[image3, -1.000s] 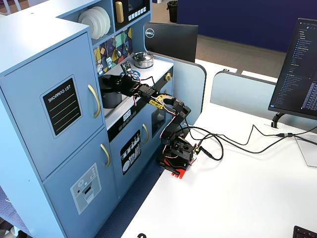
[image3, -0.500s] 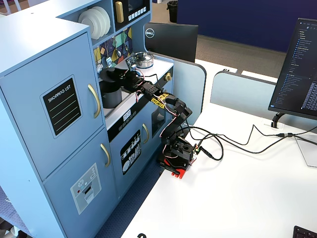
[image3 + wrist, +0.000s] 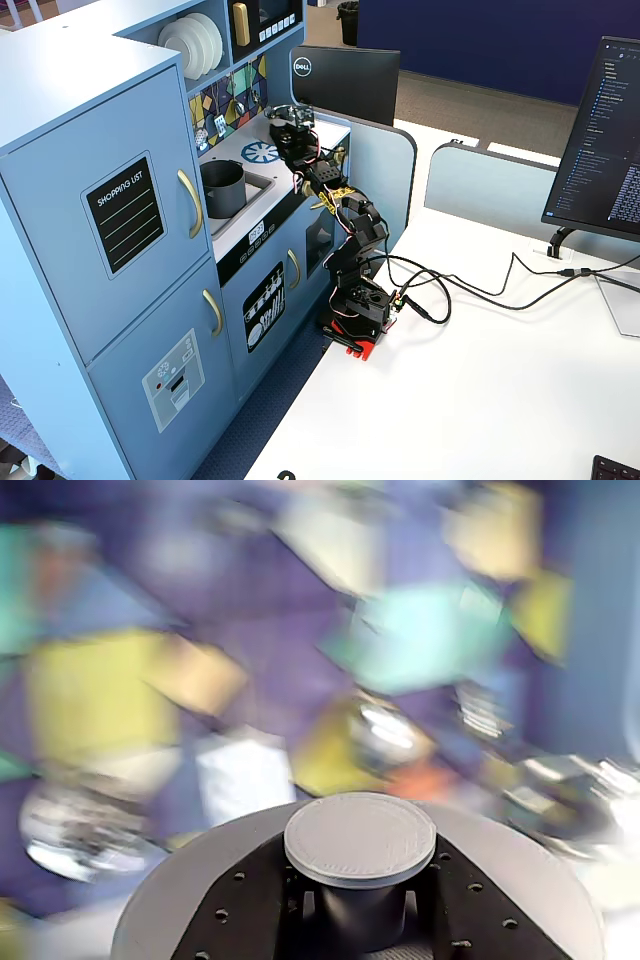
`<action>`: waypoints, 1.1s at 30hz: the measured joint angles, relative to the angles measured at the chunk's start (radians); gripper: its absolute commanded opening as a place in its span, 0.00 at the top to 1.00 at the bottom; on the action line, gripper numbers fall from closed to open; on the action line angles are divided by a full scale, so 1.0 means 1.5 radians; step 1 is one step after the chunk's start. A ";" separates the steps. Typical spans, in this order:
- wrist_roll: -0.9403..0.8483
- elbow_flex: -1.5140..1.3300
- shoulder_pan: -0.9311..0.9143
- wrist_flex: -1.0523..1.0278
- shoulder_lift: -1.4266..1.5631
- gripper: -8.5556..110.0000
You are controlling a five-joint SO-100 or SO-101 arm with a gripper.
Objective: Take off the lid from the gray recipient and place it on the counter
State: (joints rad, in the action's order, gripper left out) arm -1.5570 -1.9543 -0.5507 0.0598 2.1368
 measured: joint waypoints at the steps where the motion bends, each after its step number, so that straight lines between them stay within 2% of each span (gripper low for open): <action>1: 0.002 -0.016 -0.010 0.015 0.000 0.93; 15: 0.017 -0.104 -0.043 0.197 -0.135 0.93; 33: -0.008 -0.104 -0.006 0.218 -0.228 0.93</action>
State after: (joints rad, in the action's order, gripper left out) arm -1.5693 -2.1108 -0.5599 0.3866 1.7948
